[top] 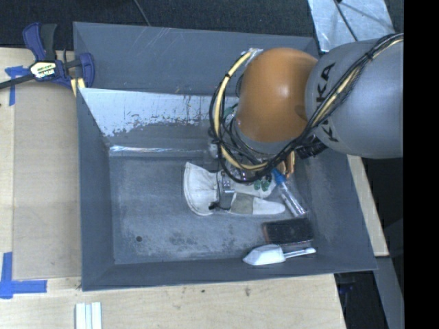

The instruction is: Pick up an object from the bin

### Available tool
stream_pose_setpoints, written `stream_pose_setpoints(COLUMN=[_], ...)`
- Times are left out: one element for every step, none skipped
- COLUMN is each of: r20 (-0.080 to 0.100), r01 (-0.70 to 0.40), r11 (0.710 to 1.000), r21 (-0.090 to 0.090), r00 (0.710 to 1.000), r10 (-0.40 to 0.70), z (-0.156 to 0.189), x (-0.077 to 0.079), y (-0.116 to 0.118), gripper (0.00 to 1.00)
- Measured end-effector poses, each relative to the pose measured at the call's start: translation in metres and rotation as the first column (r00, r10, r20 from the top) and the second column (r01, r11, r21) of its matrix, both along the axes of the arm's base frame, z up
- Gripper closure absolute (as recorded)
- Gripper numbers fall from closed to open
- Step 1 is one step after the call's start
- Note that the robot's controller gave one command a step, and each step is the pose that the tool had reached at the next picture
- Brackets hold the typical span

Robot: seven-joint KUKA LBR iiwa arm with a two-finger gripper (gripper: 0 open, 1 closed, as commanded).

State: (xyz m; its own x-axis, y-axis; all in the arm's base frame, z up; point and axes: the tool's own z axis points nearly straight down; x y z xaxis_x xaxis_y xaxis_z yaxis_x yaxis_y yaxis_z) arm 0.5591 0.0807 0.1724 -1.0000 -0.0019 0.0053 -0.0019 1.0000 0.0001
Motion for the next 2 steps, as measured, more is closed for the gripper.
stream_pose_setpoints(r20=[0.008, 0.008], r01=[0.002, 0.029], r11=[1.0, 1.0], r21=[0.001, 0.0], r00=[1.0, 1.0], r10=[-0.002, -0.029], z=[0.005, -0.079], x=[0.002, 0.012], y=[0.0, -0.044], gripper=[0.0, 1.0])
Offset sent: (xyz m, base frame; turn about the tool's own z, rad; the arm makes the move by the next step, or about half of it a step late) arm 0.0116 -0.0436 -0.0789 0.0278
